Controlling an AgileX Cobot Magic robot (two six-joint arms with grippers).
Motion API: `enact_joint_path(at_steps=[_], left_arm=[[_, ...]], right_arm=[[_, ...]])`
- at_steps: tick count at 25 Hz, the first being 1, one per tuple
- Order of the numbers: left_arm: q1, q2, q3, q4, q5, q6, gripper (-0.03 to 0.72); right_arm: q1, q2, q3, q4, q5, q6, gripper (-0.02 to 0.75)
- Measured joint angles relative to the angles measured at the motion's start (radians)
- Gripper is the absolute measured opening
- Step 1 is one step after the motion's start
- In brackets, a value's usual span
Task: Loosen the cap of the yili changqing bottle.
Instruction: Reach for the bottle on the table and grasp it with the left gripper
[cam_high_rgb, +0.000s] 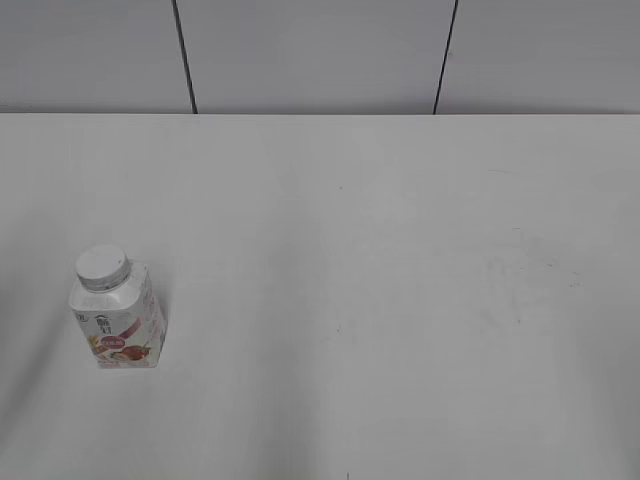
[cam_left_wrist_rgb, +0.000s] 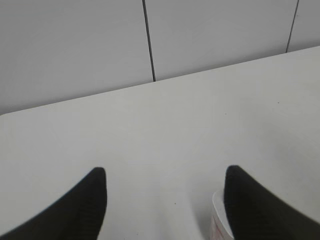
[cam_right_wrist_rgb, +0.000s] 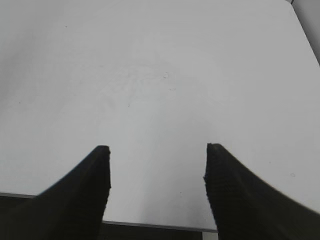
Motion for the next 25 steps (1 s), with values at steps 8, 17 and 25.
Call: enact_joint_path(at_steps=[8,17,25], left_arm=[[0.0,0.047,0.037,0.039,-0.068,0.0,0.457],[0.0,0.14,0.037,0.058,-0.157,-0.043,0.457],[0.0,0.24,0.037,0.098,-0.19,-0.075,0.457]], right_arm=[[0.0,0.0,0.0,0.0,0.0,0.0,0.48],[0.0,0.0,0.0,0.0,0.0,0.0,0.48],[0.0,0.0,0.0,0.0,0.0,0.0,0.48]])
